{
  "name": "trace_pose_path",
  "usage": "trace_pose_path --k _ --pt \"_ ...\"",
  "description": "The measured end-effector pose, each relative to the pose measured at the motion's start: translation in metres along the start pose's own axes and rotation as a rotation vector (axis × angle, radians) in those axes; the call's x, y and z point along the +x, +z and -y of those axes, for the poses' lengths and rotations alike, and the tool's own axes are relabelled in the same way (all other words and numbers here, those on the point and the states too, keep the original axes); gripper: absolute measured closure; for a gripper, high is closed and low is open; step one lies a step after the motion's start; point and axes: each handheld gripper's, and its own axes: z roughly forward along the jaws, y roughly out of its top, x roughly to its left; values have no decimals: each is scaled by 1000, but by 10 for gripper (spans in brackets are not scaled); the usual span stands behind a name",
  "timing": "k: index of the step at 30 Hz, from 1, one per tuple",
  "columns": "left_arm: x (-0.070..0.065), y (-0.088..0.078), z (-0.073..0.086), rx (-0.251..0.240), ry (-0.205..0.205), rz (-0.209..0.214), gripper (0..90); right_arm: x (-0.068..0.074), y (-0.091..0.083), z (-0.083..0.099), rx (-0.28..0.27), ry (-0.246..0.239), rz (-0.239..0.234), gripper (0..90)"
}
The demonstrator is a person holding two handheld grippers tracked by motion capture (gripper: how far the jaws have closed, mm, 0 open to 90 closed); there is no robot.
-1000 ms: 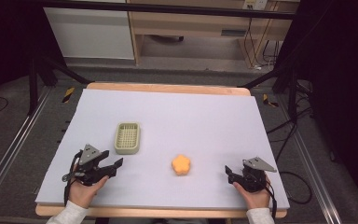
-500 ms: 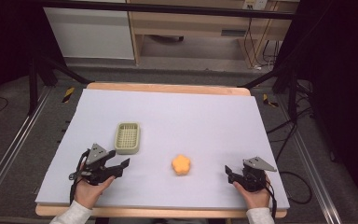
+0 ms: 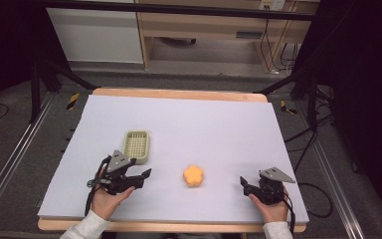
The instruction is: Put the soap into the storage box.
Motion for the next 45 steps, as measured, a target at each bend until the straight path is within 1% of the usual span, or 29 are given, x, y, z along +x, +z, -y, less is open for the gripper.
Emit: trace_pose_path --k 2,3,7,8,9,10,12,13,16,17,18,19,21,22,24,28,29,34,40,45 --pt "-4 2 -4 1 9 8 321 0 0 0 0 -1 -1 238" --pt "-4 2 -4 1 9 8 320 0 0 0 0 -1 -1 238" --pt "-11 7 -11 -2 13 27 307 0 0 0 7 2 -1 238" --pt "-14 10 -15 3 22 33 304 0 0 0 7 5 -4 238" --pt "-14 10 -15 3 22 33 301 0 0 0 7 5 -4 238" --pt "-18 13 -18 6 32 34 299 0 0 0 5 6 -4 238" --pt "-20 15 -20 7 35 36 297 0 0 0 7 6 -4 238" --pt "-24 17 -23 7 40 45 296 0 0 0 6 4 0 238" --pt "-29 21 -28 11 51 57 289 0 0 0 7 6 -4 238" --pt "-29 21 -28 11 51 57 288 0 0 0 7 6 -4 238" --pt "-32 23 -30 13 59 61 286 0 0 0 5 5 -3 238" --pt "-34 24 -31 14 58 64 284 0 0 0 3 -4 2 239" --pt "-35 26 -31 17 59 69 281 0 0 0 6 4 -1 238" --pt "-36 28 -32 25 61 73 274 0 1 0 1 -4 3 238" --pt "-38 30 -34 34 66 78 272 0 1 0 4 3 0 238" --pt "-42 34 -36 40 64 89 268 0 1 0 2 -2 2 238" --pt "-44 37 -37 47 72 97 265 0 1 0 3 0 2 238" --pt "-50 45 -39 74 90 110 262 0 1 0 2 -3 2 238" --pt "-56 52 -42 86 96 120 255 0 1 -1 2 -3 1 238" --pt "-61 59 -44 105 109 137 250 0 1 -1 1 -1 -1 237"
